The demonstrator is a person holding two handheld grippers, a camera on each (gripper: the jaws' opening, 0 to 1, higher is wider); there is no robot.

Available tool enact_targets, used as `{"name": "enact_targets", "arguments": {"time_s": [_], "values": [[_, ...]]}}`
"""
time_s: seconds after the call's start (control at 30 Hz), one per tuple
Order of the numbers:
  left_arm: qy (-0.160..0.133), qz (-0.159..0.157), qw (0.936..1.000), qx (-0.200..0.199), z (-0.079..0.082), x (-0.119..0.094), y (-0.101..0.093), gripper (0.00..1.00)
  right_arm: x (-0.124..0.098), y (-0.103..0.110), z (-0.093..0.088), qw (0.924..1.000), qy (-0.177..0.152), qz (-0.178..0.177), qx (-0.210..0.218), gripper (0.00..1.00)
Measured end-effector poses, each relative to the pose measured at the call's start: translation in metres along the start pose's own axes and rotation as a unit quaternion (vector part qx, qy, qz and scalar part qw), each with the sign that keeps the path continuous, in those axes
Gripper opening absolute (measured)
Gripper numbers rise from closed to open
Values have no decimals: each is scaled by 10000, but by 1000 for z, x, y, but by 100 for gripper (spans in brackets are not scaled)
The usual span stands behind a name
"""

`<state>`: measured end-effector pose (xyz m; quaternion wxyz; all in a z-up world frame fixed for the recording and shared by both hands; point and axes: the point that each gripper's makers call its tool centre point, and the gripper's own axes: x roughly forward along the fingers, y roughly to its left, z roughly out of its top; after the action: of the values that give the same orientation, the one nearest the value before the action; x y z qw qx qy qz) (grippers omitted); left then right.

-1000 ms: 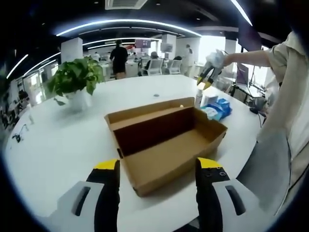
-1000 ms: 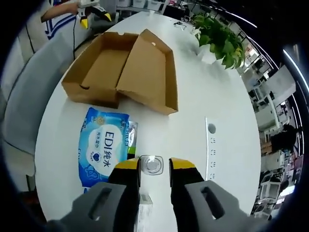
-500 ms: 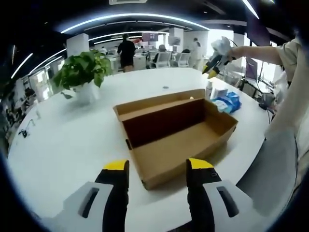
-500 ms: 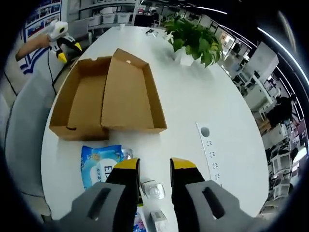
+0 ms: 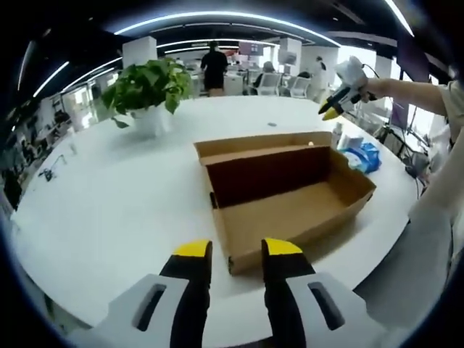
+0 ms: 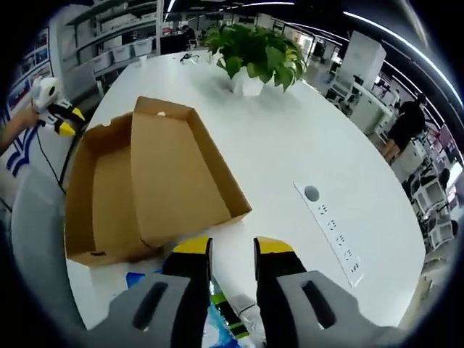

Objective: Operate the shoe box by opening the lid, removing the specified soft item, and placing it in the target area until the item is outside and the box remains undamaged.

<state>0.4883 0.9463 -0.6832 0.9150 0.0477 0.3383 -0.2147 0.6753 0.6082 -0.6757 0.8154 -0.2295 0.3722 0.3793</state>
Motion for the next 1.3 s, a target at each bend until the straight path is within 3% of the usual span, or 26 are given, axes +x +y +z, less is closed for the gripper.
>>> {"name": "enact_targets", "arguments": {"time_s": [0.23,0.43,0.63,0.83,0.9,1.03,1.17,1.3], "values": [[128,102,9996,-220,-6,6,6,20,23,-2,2,9962,-36,-126,865,21],[226,204,9984,-482,-10,10,12,14,41,-9,-1,9910,-21,-340,1292,27],[226,191,9976,-622,-7,17,11,13,54,-9,-5,9838,-4,-378,1750,25],[407,212,9968,-656,-11,26,11,9,68,-2,-15,9755,177,-332,2168,25],[439,223,9965,-674,-13,26,11,3,71,1,-16,9716,186,-297,2339,24],[483,207,9960,-719,-17,25,11,3,76,5,-19,9638,235,-225,2645,21],[454,208,9962,-718,-18,25,10,3,79,11,-17,9581,239,-155,2851,11],[460,215,9966,-647,-18,25,9,2,80,6,-19,9595,313,-287,2786,9]]}}
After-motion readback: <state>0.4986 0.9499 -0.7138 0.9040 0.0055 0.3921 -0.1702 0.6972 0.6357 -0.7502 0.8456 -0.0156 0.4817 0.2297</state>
